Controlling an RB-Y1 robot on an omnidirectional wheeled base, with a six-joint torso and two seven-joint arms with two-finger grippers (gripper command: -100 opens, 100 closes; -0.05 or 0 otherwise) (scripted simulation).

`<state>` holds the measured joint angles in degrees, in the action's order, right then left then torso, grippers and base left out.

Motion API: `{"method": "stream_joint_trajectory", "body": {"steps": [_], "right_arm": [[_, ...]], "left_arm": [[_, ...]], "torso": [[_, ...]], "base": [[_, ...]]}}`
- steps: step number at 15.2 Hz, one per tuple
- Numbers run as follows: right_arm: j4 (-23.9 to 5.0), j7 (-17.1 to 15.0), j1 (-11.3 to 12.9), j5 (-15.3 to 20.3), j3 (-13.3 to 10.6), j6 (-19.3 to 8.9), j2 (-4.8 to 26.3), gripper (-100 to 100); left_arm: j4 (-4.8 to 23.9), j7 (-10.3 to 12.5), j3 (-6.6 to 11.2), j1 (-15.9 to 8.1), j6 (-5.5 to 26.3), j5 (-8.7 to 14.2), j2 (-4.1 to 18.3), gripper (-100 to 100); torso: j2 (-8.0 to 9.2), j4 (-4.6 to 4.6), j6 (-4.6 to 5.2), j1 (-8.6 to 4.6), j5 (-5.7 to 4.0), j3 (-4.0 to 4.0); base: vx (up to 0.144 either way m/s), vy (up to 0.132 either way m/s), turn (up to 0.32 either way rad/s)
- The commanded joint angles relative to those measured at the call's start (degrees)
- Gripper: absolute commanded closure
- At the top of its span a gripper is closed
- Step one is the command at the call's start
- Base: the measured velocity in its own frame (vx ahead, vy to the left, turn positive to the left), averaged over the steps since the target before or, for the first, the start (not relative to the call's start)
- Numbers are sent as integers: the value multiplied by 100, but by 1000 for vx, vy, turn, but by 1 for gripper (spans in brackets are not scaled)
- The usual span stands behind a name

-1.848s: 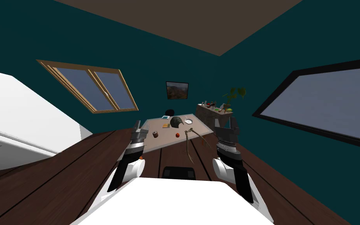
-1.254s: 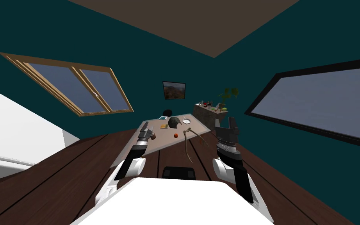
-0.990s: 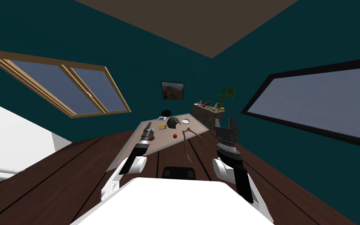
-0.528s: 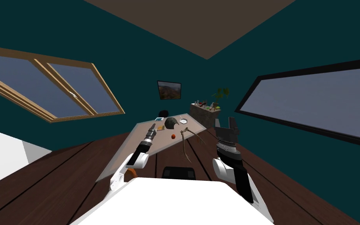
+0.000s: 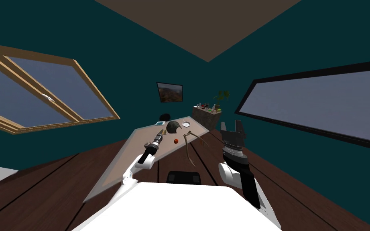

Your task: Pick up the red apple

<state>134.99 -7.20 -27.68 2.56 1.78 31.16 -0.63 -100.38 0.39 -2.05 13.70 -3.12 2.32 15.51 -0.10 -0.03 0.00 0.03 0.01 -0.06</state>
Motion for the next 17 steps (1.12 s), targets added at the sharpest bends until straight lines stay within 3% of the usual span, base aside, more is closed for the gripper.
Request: {"method": "stream_joint_trajectory", "body": {"steps": [1, 2, 3, 5, 12, 14, 17], "right_arm": [[0, 0, 0, 0, 0, 0, 0, 0], [0, 0, 0, 0, 0, 0, 0, 0], [0, 0, 0, 0, 0, 0, 0, 0], [0, 0, 0, 0, 0, 0, 0, 0], [0, 0, 0, 0, 0, 0, 0, 0], [0, 0, 0, 0, 0, 0, 0, 0], [0, 0, 0, 0, 0, 0, 0, 0]], "left_arm": [[286, -85, -71, -189, 286, -7, 48, -100], [299, -85, -71, -189, 286, -7, 48, -100], [501, -154, -133, -350, 461, -9, 93, -100], [567, -154, -133, -350, 492, -9, 93, -100], [1518, -436, -385, -1003, 1286, -15, 237, -100], [1662, -436, -385, -1003, 1331, -15, 237, -100], [2092, -577, -512, -1327, 1748, -16, 289, -100]], "torso": [[0, 0, 0, 0, 0, 0], [0, 0, 3, -1, 0, 0], [-1, 0, 2, -2, 0, 0], [-1, 0, 2, -1, 0, -1], [-3, -1, 2, -1, 0, -2], [-3, -1, 2, -1, 0, -2], [-1, 0, 2, -2, 0, 0]], "base": [[15, 6, -112], [17, 7, -138], [20, 7, -178], [16, 10, -104], [19, 9, -161], [15, 13, -85], [17, 9, -154]]}}
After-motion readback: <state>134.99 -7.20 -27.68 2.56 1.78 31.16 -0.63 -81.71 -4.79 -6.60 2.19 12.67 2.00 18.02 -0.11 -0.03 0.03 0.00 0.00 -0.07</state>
